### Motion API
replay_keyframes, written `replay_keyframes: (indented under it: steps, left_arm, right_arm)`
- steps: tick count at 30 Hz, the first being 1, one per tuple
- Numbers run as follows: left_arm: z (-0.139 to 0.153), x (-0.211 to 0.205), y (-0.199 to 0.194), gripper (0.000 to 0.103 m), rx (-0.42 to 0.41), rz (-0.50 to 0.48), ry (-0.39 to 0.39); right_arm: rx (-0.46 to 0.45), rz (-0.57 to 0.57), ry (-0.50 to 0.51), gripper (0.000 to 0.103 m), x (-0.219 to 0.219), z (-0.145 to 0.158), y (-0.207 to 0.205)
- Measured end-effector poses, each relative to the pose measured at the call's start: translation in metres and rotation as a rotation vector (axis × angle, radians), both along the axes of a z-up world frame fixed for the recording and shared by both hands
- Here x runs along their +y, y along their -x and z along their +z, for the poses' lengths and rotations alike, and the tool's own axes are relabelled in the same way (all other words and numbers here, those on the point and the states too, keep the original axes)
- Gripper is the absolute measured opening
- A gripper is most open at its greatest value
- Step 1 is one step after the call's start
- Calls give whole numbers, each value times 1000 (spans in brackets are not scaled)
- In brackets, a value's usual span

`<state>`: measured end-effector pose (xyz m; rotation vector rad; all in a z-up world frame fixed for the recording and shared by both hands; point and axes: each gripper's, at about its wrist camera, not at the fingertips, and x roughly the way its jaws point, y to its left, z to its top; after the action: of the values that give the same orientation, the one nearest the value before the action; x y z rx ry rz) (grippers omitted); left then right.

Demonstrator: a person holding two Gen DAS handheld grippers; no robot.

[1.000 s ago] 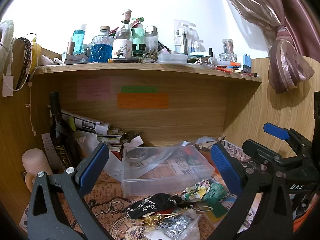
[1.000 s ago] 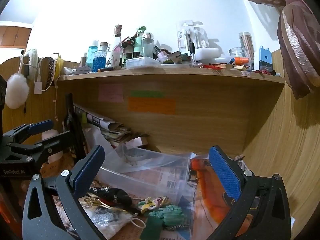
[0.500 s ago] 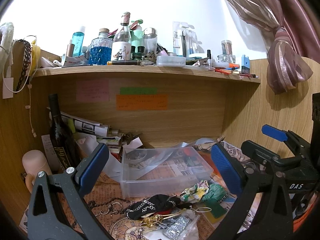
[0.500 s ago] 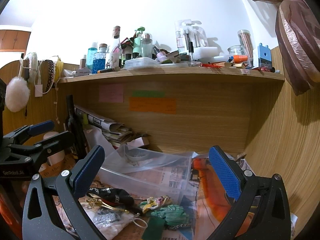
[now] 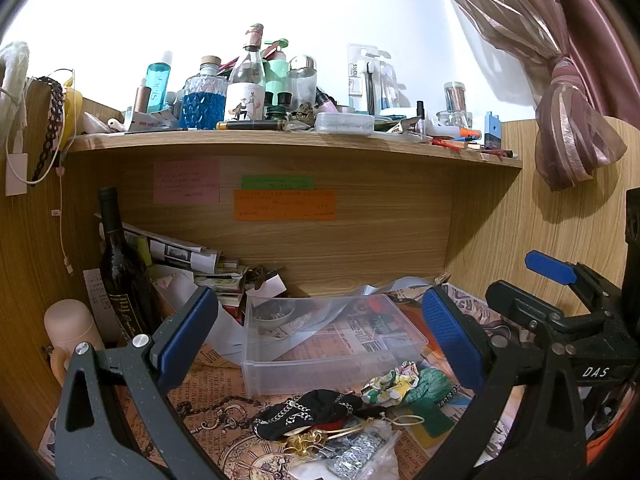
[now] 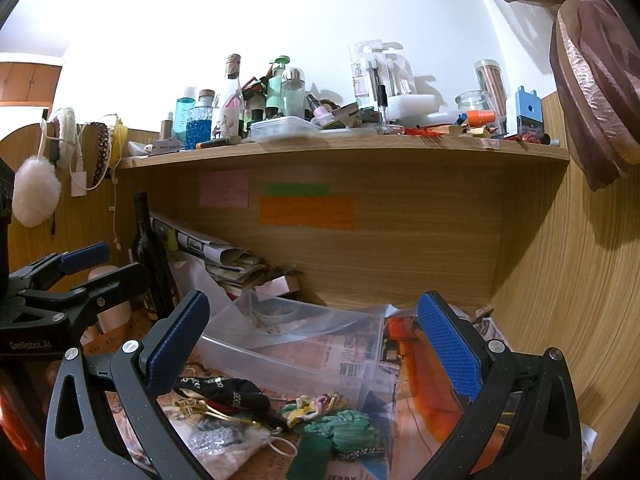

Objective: Organize soft objects

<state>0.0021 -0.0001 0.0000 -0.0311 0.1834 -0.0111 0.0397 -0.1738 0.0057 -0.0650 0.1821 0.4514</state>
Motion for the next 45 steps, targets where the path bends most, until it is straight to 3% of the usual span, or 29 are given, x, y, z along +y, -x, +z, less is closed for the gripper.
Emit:
replay_keyframes:
  steps: [32,38,45]
  left_arm:
    - [-1,1,-3,103,11,-6,9]
    - [-11,3,-13,103,63,-29,17]
    - [-37,13,-33,103,177,-35,35]
  right_arm:
    - [0,3,-8,103,-1,-1,0]
    - [13,8,2,103,0,-8,-6]
    - [123,12,21,103,-7,-34,-28]
